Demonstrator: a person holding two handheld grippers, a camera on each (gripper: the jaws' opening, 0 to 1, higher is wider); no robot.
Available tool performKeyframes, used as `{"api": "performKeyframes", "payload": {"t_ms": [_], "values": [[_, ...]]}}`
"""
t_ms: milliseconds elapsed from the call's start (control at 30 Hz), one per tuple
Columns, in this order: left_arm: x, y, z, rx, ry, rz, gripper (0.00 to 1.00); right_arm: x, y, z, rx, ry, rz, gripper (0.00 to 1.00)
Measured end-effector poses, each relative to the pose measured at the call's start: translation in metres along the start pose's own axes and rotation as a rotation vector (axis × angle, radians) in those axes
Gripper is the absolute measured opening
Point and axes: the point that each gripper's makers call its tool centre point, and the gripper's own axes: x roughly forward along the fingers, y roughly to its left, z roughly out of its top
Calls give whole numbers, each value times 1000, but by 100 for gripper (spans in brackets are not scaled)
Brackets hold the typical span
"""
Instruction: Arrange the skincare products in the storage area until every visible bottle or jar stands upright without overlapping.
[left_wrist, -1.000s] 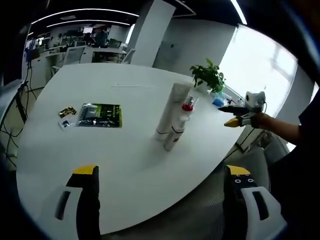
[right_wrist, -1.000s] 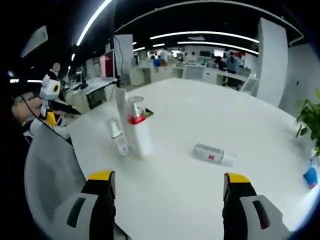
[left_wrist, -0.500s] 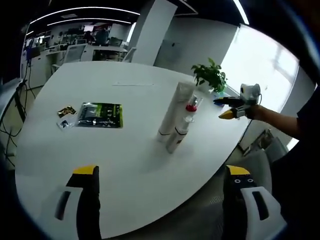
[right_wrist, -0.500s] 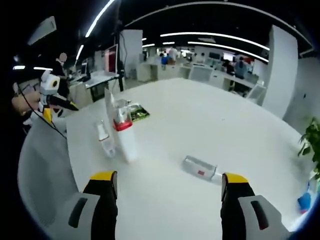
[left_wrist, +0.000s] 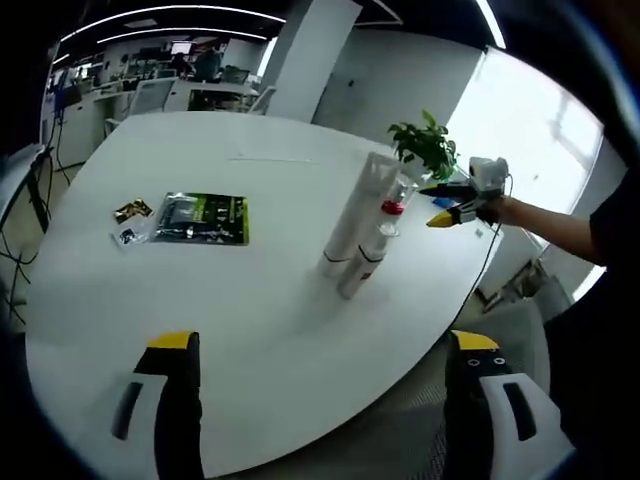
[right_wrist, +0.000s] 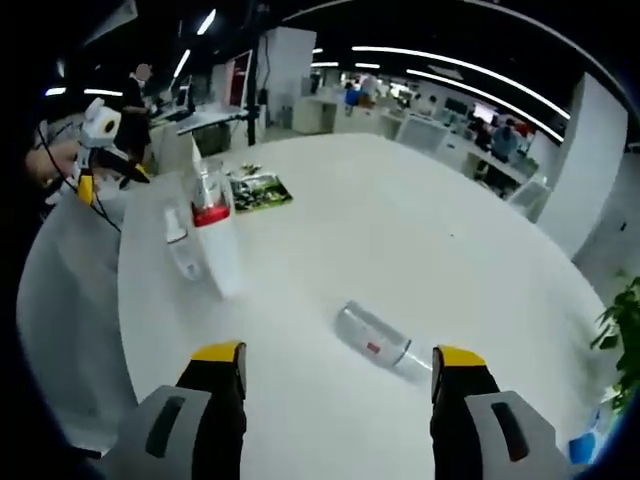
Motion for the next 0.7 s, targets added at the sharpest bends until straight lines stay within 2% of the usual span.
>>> {"api": "performKeyframes", "payload": {"t_ms": [167,233,300,500,700], "values": [[9,-3,-1,1,13,-17,95,21,-15,-8,-42,41,8,73],[11,-3,-1,1,18,-20,95,23,-9,-5,-55,53,18,73],[13,-2,-1,0,22,-20,95,35,-17,-11,-72,68,23,72],[20,2,-5,-7,41,-20,95,54,-21,-16,-98,94,47,69],[25,-1,-11,-18,59,-33,95,66,-24,-18,-94,109,61,65]]}}
